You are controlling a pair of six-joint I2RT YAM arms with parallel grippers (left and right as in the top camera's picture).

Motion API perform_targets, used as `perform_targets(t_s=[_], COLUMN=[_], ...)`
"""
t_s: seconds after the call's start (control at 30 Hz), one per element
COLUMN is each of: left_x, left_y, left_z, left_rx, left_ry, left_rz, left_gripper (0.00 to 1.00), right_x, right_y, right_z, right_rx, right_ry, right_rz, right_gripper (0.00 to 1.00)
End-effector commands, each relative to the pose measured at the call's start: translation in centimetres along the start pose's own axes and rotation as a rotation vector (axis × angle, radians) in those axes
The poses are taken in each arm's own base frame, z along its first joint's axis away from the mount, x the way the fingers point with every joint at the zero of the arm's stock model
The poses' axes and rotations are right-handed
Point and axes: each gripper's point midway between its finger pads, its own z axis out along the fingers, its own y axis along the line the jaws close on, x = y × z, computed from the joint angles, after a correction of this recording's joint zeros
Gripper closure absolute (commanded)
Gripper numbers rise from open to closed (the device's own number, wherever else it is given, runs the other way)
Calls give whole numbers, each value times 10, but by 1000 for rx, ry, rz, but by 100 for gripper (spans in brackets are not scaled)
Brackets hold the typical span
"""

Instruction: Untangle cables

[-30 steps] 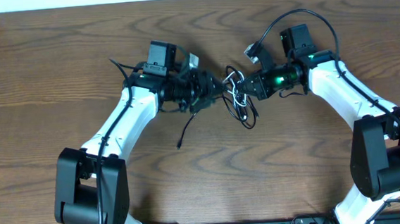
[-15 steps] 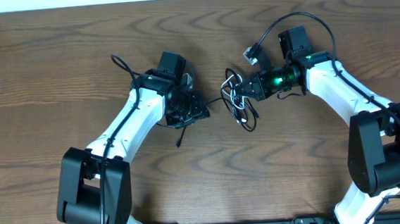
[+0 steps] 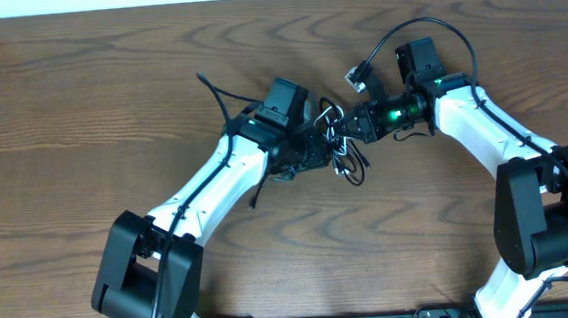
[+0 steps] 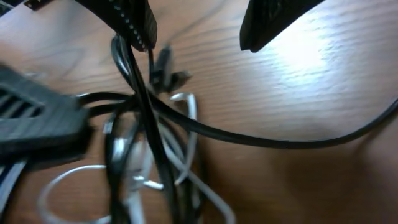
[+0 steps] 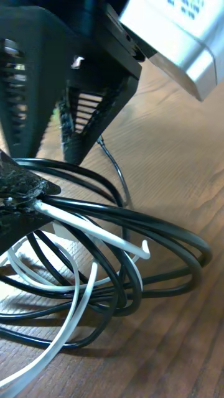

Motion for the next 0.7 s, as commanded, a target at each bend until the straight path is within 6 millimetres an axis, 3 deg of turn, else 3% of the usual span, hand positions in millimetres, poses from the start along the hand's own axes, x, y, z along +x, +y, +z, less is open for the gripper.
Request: perform_targets(t_s=[0.0, 0.27, 0.47, 0.57, 0.67], left_x=[0, 0, 1, -1, 2], left_y=[-3, 12, 14, 11, -11], left_z=[4, 7, 22, 24, 24], left_rx=[-9, -90, -97, -85, 35], left_ry=[-10, -26, -12, -18, 17], left_rz=[-5, -3, 2, 10, 133], left_gripper=[51, 51, 51, 51, 51], right_x=[2, 2, 2, 2, 2], right_y=[2, 2, 2, 2, 2], right_z=[1, 1, 1, 1, 1], right_rx=[-35, -34, -35, -34, -34], right_ry=[3, 3, 3, 2, 2], right_rz=[24, 24, 25, 23, 23], right_gripper=[99, 99, 99, 99, 99])
